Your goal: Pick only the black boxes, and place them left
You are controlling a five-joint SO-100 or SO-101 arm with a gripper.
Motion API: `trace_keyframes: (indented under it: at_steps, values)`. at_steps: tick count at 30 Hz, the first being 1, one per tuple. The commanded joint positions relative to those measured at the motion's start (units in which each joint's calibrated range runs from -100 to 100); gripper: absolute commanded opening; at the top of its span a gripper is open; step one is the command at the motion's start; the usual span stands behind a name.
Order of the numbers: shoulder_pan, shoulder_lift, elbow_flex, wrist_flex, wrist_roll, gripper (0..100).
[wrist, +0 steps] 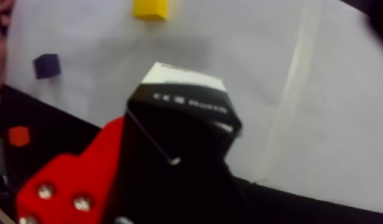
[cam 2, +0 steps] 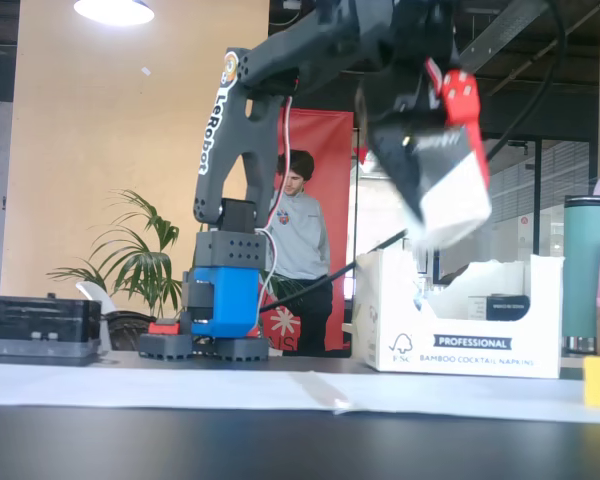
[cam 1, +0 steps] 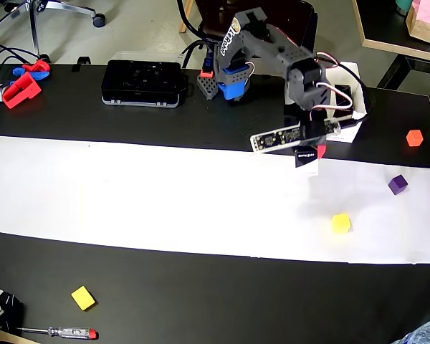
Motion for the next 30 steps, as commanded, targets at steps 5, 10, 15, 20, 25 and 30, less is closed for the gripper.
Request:
trace_keyframes:
  at_steps: [5,10,15,20,25,30]
  values:
    - [-17.7,-17.4,-5.8,1.1,-5.8,5]
    - [-30.0,-19.1,-5.8,6.8,-9.7,5]
    - [-38.8,-18.5,-5.8,11.2,-13.9,5]
    - [-43.2,-15.0,-5.7,13.4,-16.3,5]
    - [-45.1,-7.8,-5.7,15.9,-17.1,5]
    - [-44.8,-3.3,-2.8,16.5,-17.1,5]
